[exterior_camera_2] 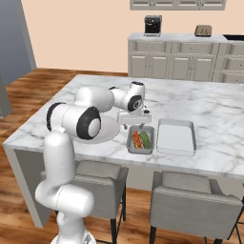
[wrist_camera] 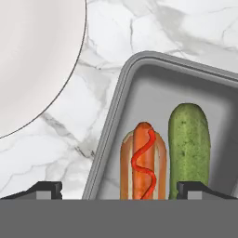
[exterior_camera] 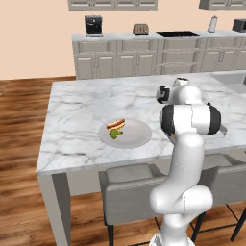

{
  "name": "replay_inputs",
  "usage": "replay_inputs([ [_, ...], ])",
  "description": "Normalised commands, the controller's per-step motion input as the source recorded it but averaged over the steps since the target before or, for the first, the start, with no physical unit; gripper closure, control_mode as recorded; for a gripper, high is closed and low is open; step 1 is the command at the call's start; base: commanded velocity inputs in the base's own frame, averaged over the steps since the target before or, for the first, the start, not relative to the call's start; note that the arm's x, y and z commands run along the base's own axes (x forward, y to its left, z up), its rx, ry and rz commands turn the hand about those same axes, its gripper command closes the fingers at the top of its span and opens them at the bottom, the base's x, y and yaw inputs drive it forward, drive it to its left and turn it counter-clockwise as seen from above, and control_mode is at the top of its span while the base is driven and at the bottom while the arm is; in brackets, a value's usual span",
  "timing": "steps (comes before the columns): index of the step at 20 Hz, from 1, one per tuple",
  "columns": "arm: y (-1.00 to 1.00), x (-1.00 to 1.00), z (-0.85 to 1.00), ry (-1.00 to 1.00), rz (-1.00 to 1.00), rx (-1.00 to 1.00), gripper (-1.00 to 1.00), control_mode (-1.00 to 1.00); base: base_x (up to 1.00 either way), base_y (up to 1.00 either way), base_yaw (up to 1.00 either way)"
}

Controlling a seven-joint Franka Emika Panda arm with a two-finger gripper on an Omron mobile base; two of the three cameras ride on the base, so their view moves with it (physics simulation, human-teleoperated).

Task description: Place one cooked food and one vegetable from the large plate to each tupperware container.

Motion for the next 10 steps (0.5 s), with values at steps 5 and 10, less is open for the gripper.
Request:
replay_inputs([
  [5,1.00,-0.10,0.58,-0.08,0.19,0.00,-1.00,-1.00,0.00,0.00,0.00],
  [10,1.00,0.01,0.06,0.01,0.12,0.00,-1.00,-1.00,0.00,0.00,0.00],
])
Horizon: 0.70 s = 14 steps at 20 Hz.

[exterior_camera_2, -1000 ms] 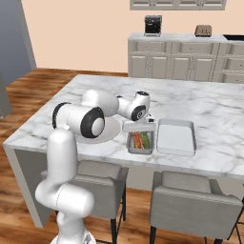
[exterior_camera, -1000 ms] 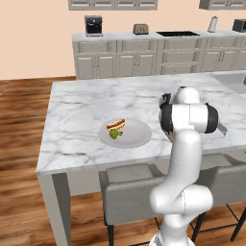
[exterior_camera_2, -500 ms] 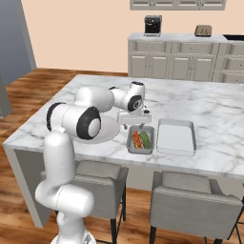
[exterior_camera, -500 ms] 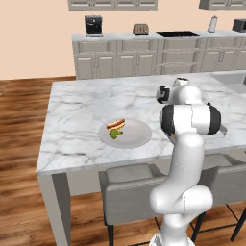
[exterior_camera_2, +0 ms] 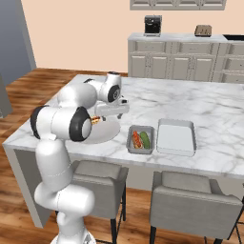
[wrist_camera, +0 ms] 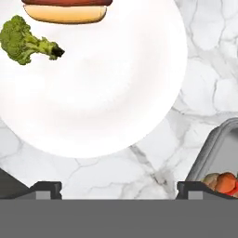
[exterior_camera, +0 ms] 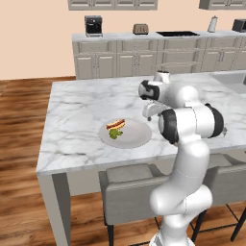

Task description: Place one cooked food and one vegetable from the large plate to each tupperware container.

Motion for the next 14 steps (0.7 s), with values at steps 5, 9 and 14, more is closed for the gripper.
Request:
replay_inputs([
  [5,0.78,0.03,-0.06,0.06,-0.01,0.02,-1.00,-1.00,0.00,0.00,0.00],
  [9,0.99,0.04,-0.25,0.11,0.00,-0.04,-1.00,-1.00,0.00,0.00,0.00],
  [14,0.84,0.04,-0.14,0.00,0.00,0.07,-1.00,-1.00,0.00,0.00,0.00],
])
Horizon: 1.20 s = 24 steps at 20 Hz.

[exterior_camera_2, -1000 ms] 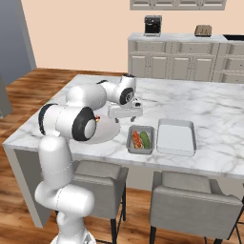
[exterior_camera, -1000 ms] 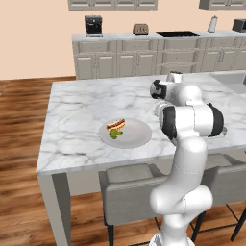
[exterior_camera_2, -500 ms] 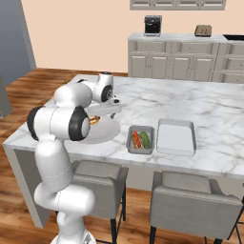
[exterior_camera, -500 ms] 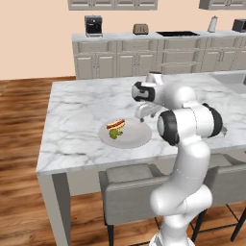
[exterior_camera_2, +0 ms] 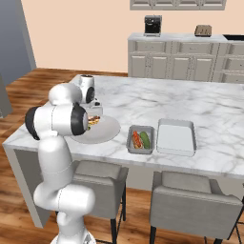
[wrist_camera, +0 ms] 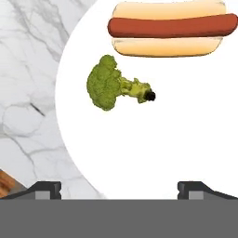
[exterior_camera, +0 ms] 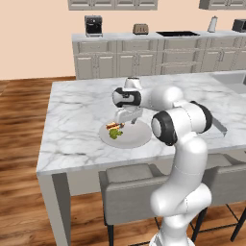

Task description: Place one cooked food and one vegetable from the large plate to each tupperware container.

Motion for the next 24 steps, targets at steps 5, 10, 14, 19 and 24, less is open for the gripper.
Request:
replay_inputs([
  [5,0.42,0.09,-0.14,-0.01,-0.07,0.00,-1.00,-1.00,0.00,0.00,0.00],
  [10,0.06,0.13,-0.32,-0.01,-0.07,0.00,-1.00,-1.00,0.00,0.00,0.00],
  [14,0.03,0.23,-0.34,0.00,-0.03,0.00,-1.00,-1.00,0.00,0.00,0.00],
  [19,0.23,0.19,-0.26,0.00,0.00,0.00,-1.00,-1.00,0.00,0.00,0.00],
  [24,0.05,0.31,-0.08,0.00,0.00,0.00,-1.00,-1.00,0.00,0.00,0.00],
])
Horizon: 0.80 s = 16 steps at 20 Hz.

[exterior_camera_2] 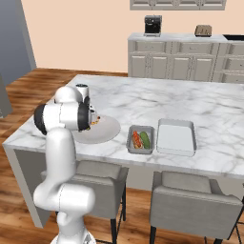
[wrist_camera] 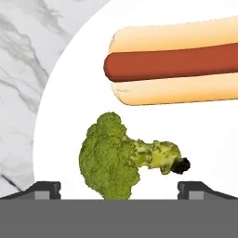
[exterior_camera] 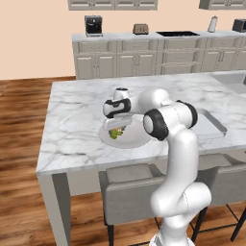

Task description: Place one cooked food and one vegetable from the large plate to each tupperware container.

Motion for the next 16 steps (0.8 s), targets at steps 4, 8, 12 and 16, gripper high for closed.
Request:
replay_inputs([
  [4,0.02,0.30,-0.12,0.00,0.00,0.00,-1.00,-1.00,0.00,0.00,0.00],
  [8,0.09,0.00,-0.21,0.02,0.00,-0.01,-1.00,-1.00,0.00,0.00,0.00],
  [12,0.11,0.00,-0.19,0.01,0.00,0.00,-1.00,-1.00,0.00,0.00,0.00],
  [16,0.06,-0.04,-0.16,0.00,0.00,0.00,-1.00,-1.00,0.00,0.00,0.00],
])
